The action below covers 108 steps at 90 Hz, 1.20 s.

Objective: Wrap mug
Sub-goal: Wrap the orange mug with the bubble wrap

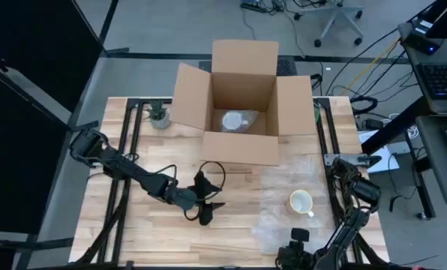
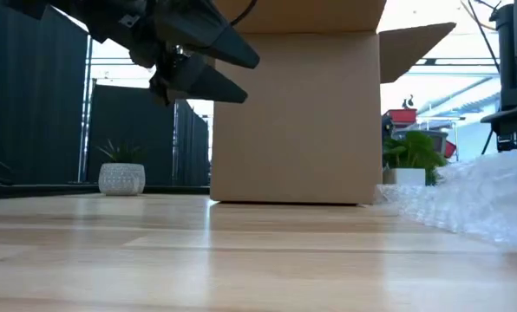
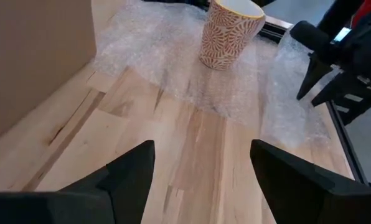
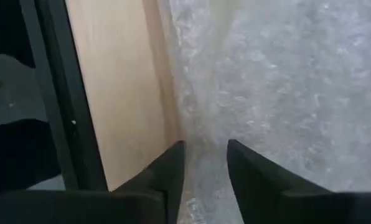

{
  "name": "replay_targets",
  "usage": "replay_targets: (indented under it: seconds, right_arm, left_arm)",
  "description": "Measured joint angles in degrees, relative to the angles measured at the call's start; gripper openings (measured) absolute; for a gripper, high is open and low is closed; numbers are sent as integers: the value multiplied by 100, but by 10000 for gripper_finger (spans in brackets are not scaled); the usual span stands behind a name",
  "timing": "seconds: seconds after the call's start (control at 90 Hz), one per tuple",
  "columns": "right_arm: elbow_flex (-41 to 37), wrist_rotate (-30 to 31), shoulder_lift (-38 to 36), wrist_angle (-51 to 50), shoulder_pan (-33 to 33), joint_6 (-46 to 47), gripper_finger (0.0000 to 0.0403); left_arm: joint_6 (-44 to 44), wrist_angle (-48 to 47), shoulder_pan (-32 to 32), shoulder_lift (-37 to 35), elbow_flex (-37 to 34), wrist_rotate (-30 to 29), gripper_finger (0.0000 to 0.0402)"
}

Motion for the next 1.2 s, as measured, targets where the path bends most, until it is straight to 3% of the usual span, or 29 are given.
replay_targets:
  seconds: [0.222,0.7,1.033,1.2]
  right_arm:
    - [0,-416,-40,-46,28,91,6]
    - [0,-324,-769,-767,52,264,1]
    - [4,553,-2185,-2330,41,437,1]
    - [7,1341,-2660,-2807,33,398,0]
  left_arm:
    - [-4,47,0,0,0,1,253]
    - [0,166,-6,0,0,48,253]
    - [-140,172,-12,0,0,59,253]
    - [-144,168,-13,0,0,59,253]
